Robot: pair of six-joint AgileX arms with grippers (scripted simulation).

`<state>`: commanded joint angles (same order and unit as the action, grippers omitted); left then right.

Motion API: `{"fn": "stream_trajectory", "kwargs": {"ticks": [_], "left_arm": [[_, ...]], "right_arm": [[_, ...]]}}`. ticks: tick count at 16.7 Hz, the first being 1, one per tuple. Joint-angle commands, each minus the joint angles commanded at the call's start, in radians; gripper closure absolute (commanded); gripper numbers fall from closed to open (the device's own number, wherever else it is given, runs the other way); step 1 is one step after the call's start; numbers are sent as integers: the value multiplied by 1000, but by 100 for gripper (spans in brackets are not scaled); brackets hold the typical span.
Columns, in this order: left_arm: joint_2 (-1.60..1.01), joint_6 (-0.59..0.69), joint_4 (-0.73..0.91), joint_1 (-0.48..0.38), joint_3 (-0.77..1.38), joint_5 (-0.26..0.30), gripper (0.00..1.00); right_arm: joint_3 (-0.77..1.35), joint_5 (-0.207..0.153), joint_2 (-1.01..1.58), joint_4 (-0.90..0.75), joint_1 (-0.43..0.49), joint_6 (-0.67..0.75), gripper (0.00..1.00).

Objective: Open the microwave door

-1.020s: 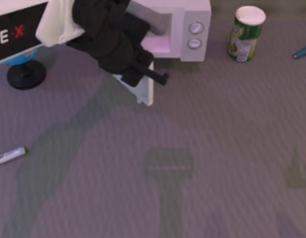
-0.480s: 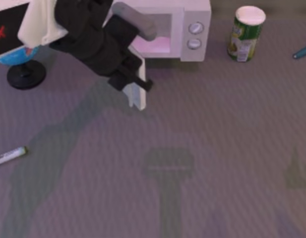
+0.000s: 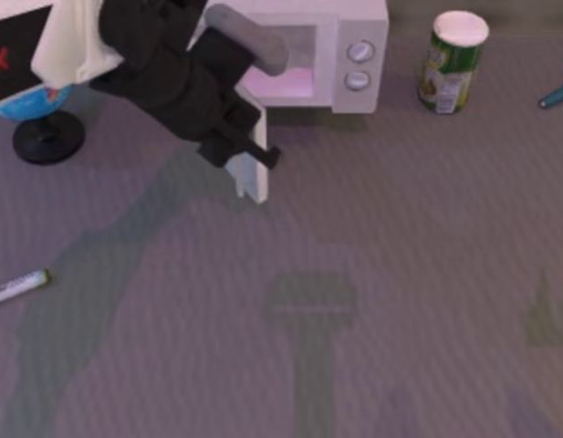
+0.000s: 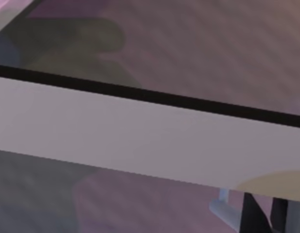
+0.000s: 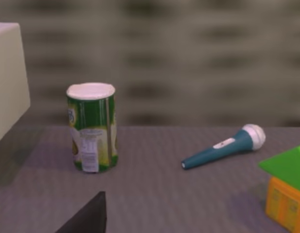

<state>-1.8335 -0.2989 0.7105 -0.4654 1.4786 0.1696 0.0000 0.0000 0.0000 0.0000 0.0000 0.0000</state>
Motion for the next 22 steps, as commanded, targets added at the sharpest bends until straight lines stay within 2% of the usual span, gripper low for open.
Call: {"fn": "stream_trajectory", "kwargs": {"ticks": [14,17,22], "left_arm": [[0,0,0,0,0,0,100],[0,-13,3,2,-6,12,100],[29,-140,26,53,-31,73,100]], "right_arm": [[0,0,0,0,0,0,0],[0,0,0,0,0,0,0],[0,0,0,0,0,0,0]]}}
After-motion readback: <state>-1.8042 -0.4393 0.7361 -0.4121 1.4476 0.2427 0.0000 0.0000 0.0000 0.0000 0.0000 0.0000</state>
